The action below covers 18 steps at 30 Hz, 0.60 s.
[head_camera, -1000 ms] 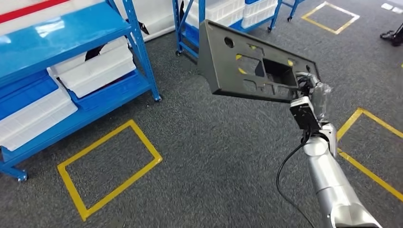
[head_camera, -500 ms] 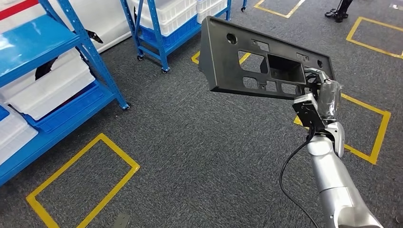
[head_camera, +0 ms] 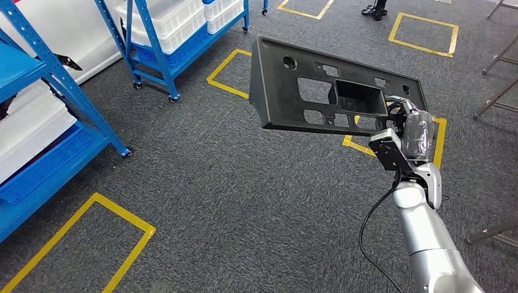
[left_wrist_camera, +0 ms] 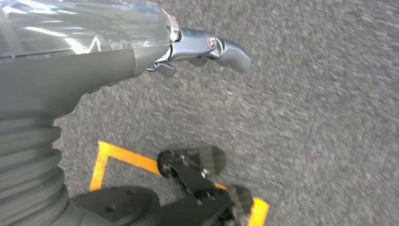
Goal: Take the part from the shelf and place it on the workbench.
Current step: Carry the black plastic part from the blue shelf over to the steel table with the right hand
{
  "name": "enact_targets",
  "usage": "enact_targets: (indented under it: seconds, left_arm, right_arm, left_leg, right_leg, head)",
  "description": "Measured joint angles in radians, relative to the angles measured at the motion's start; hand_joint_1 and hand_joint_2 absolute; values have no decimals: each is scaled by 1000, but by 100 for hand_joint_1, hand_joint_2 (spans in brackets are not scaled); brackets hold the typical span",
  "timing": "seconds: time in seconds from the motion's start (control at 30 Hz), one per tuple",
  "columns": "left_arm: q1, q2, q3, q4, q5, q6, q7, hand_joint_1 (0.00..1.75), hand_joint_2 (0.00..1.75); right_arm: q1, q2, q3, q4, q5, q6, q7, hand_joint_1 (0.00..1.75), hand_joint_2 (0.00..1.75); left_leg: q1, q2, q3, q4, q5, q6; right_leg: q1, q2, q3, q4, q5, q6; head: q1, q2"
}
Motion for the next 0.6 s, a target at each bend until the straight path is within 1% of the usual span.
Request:
enact_targets:
  seconds: [0.07,0.1,0.13,0.2,0.23,0.27,0.3,0.33,0.37,0.4,0.43,0.47,0.5,0.53,0.57,0.6]
  left_arm:
    - [0,0,0,0,0,0,0,0,175]
    - [1,-1,0,0,0,0,-1,0,175]
    - [2,-1,0,0,0,0,-3,0,175]
    - [12,-1,0,0,2,-3,-6,0,175]
    - [18,-1,0,0,1,-4,-7,0,175]
    - [23,-2,0,0,1,-6,-8,0,175]
    - [23,-2,0,0,0,-6,-8,0,175]
    - [23,-3,0,0,0,-6,-7,0,175]
    - [23,-3,0,0,0,-6,-7,0,175]
    - [22,-3,0,0,1,-6,-6,0,175]
    - [22,-2,0,0,2,-6,-4,0,175]
    - [21,-2,0,0,2,-7,-3,0,175]
    - [20,-2,0,0,3,-7,-2,0,175]
    - [18,-2,0,0,3,-7,-1,0,175]
    - [17,-2,0,0,4,-7,-1,0,175]
    - [17,-2,0,0,5,-8,-1,0,175]
  right_arm:
    - [2,0,0,0,2,0,0,175,175]
    - [5,0,-1,0,7,-1,1,175,175]
    - [8,0,-2,0,13,-2,4,175,175]
    - [34,1,-4,-1,37,-3,18,175,175]
    - [49,2,-4,-1,47,-3,25,175,175]
    - [64,3,-4,-1,55,-2,31,175,175]
    - [71,4,-4,-1,59,-2,33,175,175]
    - [74,4,-4,-2,62,-1,35,175,175]
    - [73,6,-4,-3,66,0,37,175,175]
    - [72,7,-4,-3,72,1,41,175,175]
    - [70,9,-5,-3,80,1,46,175,175]
    - [70,11,-5,-2,89,2,50,175,175]
    - [69,12,-5,-1,100,2,55,175,175]
    - [68,15,-5,1,111,1,58,175,175]
    - [66,19,-5,4,123,1,62,175,175]
    - [61,24,-4,7,134,1,66,175,175]
  left_leg:
    - [4,3,1,-5,3,2]
    - [5,9,2,-11,7,4]
    - [6,16,3,-17,12,8]
    - [0,59,2,-27,21,17]
    - [-3,81,-1,-28,22,19]
    - [-5,104,-3,-27,21,19]
    - [-5,118,-4,-25,19,16]
    - [-5,131,-4,-21,16,12]
    - [-8,143,-4,-17,12,6]
    - [-10,154,-4,-13,8,-1]
    - [-12,165,-3,-11,4,-7]
    - [-13,176,-2,-10,2,-13]
    - [-12,186,0,-11,0,-18]
    - [-10,180,0,-5,-6,-24]
    - [-7,159,-5,11,-21,-29]
    - [-4,130,-21,48,-45,-33]
  right_leg:
    - [1,-1,0,1,0,1]
    - [2,-19,-3,5,-4,-1]
    - [4,-49,-10,18,-16,-2]
    - [1,-126,-70,157,-89,3]
    - [-2,-149,-89,213,-115,7]
    - [-7,-163,-93,241,-124,12]
    - [-9,-173,-60,191,-99,14]
    - [-9,-194,-19,121,-77,15]
    - [-6,-217,16,62,-61,11]
    - [-1,-231,39,23,-53,5]
    - [4,-238,46,5,-53,-2]
    - [8,-228,45,6,-52,-10]
    - [8,-213,44,4,-50,-17]
    - [7,-202,44,1,-47,-24]
    - [5,-191,44,-2,-45,-29]
    - [2,-181,45,-6,-42,-36]
  head:
    - [0,0]
    - [0,0]
    - [0,0]
    - [1,0]
    - [2,0]
    - [2,0]
    - [2,0]
    - [2,0]
    - [1,0]
    - [1,0]
    - [1,0]
    - [1,0]
    - [1,0]
    - [1,0]
    - [1,0]
    - [1,0]
